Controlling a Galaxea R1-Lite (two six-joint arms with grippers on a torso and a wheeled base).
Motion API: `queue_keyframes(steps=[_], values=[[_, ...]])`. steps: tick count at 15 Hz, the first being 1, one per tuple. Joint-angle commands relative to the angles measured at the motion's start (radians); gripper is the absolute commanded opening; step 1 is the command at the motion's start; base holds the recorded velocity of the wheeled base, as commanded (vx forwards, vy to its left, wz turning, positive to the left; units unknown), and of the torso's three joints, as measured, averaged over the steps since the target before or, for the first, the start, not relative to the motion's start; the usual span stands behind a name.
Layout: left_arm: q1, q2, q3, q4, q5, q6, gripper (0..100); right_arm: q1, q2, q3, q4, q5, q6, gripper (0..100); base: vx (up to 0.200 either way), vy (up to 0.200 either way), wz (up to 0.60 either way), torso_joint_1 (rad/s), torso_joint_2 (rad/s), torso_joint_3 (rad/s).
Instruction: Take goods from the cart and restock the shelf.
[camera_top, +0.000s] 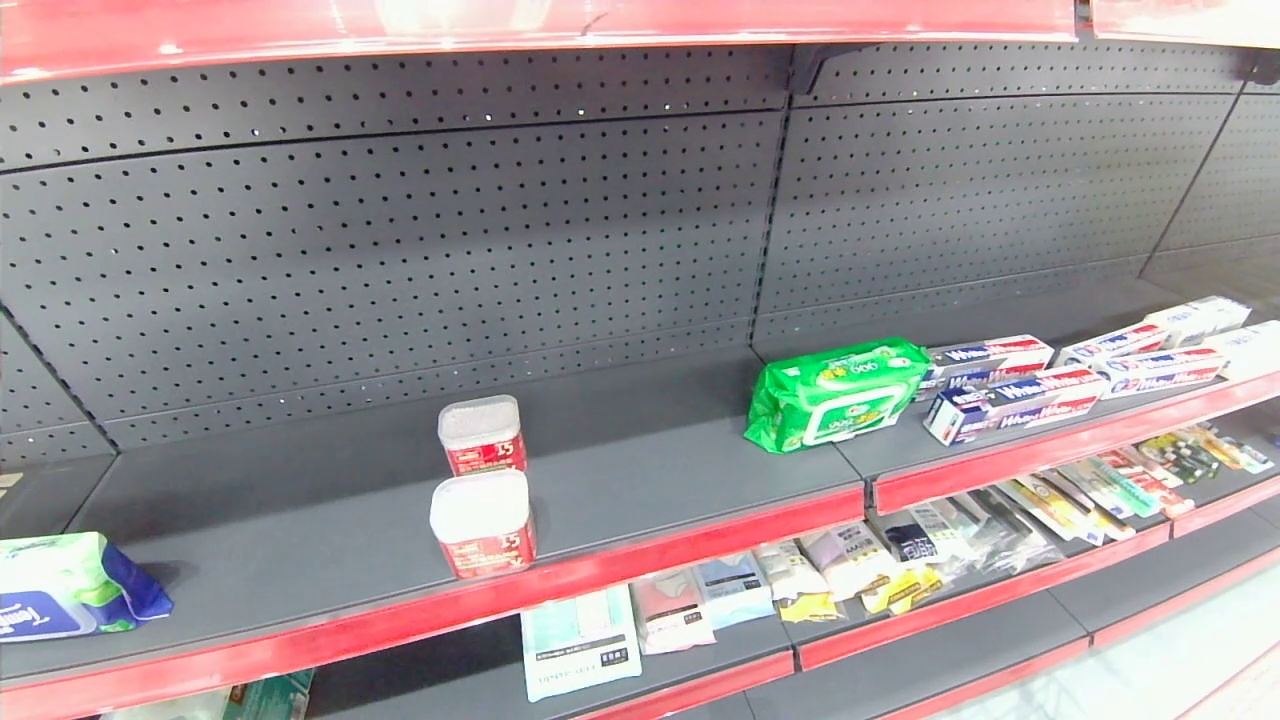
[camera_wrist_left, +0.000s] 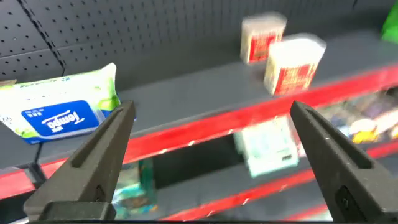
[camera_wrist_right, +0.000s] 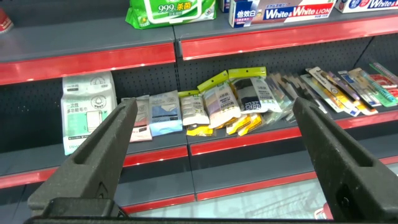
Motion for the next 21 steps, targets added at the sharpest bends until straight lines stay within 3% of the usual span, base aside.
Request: queue_keyframes(steps=[1, 3, 5, 7, 8, 9, 10, 12, 14, 21], values=[[0.002, -0.038, 0.053, -0.013, -0.018, 0.000, 100, 0.000, 0.002, 0.000, 0.000, 0.000, 0.000, 100, 0.000, 0.000, 0.00, 0.000, 0.00, 0.000], [0.002, -0.032, 0.164, -0.189, -0.018, 0.005, 100, 0.000, 0.002, 0.000, 0.000, 0.000, 0.000, 100, 0.000, 0.000, 0.00, 0.000, 0.00, 0.000], [0.002, -0.038, 0.162, -0.178, -0.003, -0.003, 100, 0.000, 0.002, 0.000, 0.000, 0.000, 0.000, 100, 0.000, 0.000, 0.00, 0.000, 0.00, 0.000], [0.002, -0.038, 0.168, -0.203, 0.193, -0.033, 100, 0.000, 0.002, 0.000, 0.000, 0.000, 0.000, 100, 0.000, 0.000, 0.00, 0.000, 0.00, 0.000], [0.002, -0.038, 0.168, -0.203, 0.224, -0.060, 100, 0.000, 0.002, 0.000, 0.000, 0.000, -0.002, 100, 0.000, 0.000, 0.00, 0.000, 0.00, 0.000], [0.002, -0.038, 0.168, -0.203, 0.222, -0.069, 100, 0.002, 0.002, 0.000, 0.000, 0.000, -0.002, 100, 0.000, 0.000, 0.00, 0.000, 0.00, 0.000], [0.002, -0.038, 0.168, -0.201, 0.178, -0.076, 100, 0.000, 0.002, 0.000, 0.000, 0.000, -0.002, 100, 0.000, 0.000, 0.00, 0.000, 0.00, 0.000], [0.002, -0.038, 0.168, -0.135, 0.041, -0.072, 100, 0.000, 0.002, 0.000, 0.000, 0.000, -0.002, 100, 0.000, 0.000, 0.00, 0.000, 0.00, 0.000], [0.002, -0.038, 0.168, -0.147, 0.026, -0.052, 100, 0.002, 0.002, 0.000, 0.000, 0.000, -0.002, 100, 0.000, 0.000, 0.00, 0.000, 0.00, 0.000], [0.002, -0.038, 0.168, -0.147, 0.029, -0.052, 100, 0.000, 0.002, 0.000, 0.000, 0.001, 0.000, 100, 0.000, 0.000, -0.09, 0.000, 0.00, 0.001]])
